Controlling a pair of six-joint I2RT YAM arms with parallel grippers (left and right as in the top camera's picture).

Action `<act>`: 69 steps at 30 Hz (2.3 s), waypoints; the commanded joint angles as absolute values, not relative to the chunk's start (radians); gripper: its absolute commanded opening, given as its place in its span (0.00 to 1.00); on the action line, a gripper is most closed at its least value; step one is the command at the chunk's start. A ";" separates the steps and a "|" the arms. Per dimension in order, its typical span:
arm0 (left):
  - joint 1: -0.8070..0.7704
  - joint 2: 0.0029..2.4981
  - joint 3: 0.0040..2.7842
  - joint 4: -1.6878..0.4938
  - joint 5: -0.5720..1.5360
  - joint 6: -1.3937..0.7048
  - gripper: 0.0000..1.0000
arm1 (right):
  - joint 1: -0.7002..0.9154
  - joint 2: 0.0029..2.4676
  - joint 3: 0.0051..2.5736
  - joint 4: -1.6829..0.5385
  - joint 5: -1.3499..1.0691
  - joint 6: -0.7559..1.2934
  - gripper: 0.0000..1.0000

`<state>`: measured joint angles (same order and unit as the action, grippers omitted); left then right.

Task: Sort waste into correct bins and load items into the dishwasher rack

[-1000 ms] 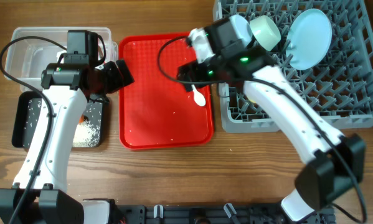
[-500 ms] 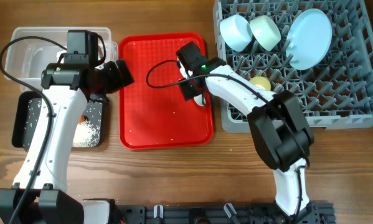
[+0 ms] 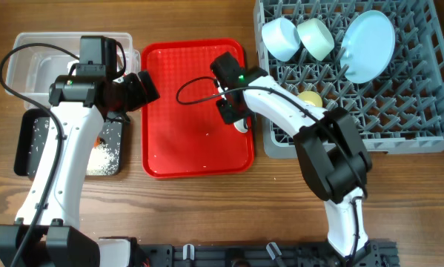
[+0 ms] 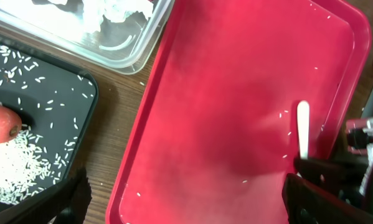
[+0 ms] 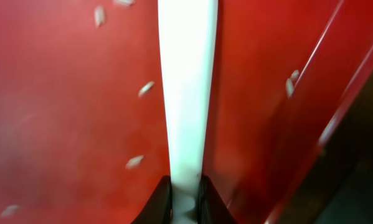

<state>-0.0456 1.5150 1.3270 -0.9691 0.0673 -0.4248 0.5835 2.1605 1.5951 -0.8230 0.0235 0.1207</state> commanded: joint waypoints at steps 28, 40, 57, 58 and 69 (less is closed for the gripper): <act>-0.041 1.522 1.327 -0.970 0.054 -0.434 1.00 | 0.104 1.858 1.482 -0.757 -0.065 1.402 0.61; -0.041 1.522 1.327 -0.970 0.054 -0.434 1.00 | 0.104 1.246 1.494 -1.104 -0.261 0.325 1.00; -0.041 1.522 1.327 -0.970 0.054 -0.434 1.00 | 0.104 0.852 0.942 -0.541 -0.176 0.052 1.00; -0.041 1.522 1.327 -0.970 0.054 -0.434 1.00 | 0.104 0.768 0.805 -0.437 -0.177 0.053 1.00; -0.041 1.522 1.327 -0.970 0.054 -0.434 1.00 | 0.104 0.148 0.197 -0.236 -0.206 0.056 1.00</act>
<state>-0.0456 1.5158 1.3270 -0.9718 0.0643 -0.4248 0.1005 0.1947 0.2497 -0.2657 -0.1833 0.0650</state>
